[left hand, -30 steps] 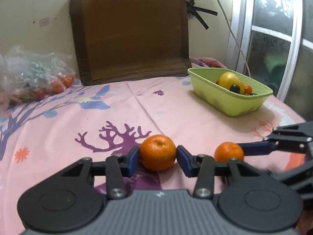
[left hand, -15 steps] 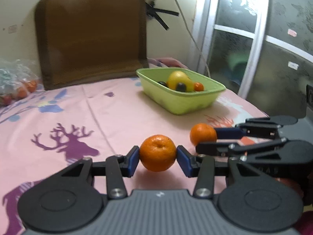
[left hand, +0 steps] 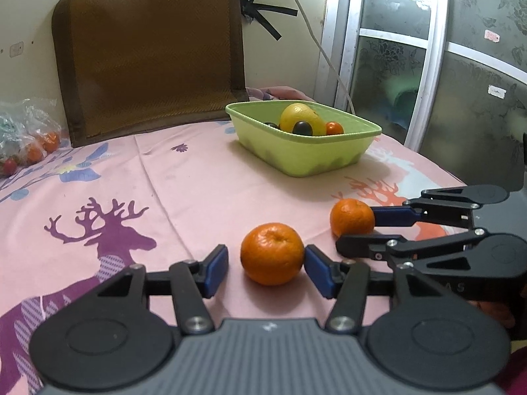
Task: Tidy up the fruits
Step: 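Carry both mandarins into the green basket and open both tools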
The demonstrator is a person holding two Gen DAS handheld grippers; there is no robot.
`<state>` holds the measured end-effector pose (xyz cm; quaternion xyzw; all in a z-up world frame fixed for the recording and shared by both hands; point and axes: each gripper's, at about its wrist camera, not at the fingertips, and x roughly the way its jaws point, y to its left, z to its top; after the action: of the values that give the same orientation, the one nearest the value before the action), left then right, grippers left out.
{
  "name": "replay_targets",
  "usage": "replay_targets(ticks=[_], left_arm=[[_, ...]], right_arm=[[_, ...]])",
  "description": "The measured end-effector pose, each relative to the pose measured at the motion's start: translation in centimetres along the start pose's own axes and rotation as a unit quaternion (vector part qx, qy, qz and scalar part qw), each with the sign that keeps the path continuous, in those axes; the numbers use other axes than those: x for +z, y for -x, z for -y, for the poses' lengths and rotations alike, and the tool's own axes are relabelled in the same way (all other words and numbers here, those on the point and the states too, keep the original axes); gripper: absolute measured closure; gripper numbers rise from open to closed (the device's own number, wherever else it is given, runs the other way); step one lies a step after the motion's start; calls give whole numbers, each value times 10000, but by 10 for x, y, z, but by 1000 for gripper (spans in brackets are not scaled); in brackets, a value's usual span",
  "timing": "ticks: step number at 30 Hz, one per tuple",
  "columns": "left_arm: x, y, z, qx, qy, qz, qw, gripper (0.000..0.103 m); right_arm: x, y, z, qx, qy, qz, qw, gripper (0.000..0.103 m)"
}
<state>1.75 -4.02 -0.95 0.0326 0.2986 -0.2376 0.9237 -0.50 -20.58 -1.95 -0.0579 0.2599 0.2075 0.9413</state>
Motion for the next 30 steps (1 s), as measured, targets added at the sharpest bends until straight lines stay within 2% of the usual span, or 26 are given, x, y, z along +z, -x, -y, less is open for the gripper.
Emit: replay_targets(ticks=[10,13,21,26,30], left_arm=[[-1,1,0,-21,42,38,10000,51],[-1,1,0,-110,2,47,9999,61],[2,0,1,-141,62,43,9999,61],[17,-1,-2,-273,115,152,9994,61],[47,-8,-7,-383,85,332,9987,61]], right_arm=[[-1,0,-2,-67,86,45,9999,62],[-2,1,-4,-100,135,72,9998,63],[-3,4,-4,-101,116,177,9997,64],[-1,8,1,-16,-110,261,9996,64],[7,13,9,-12,-260,482,9985,64]])
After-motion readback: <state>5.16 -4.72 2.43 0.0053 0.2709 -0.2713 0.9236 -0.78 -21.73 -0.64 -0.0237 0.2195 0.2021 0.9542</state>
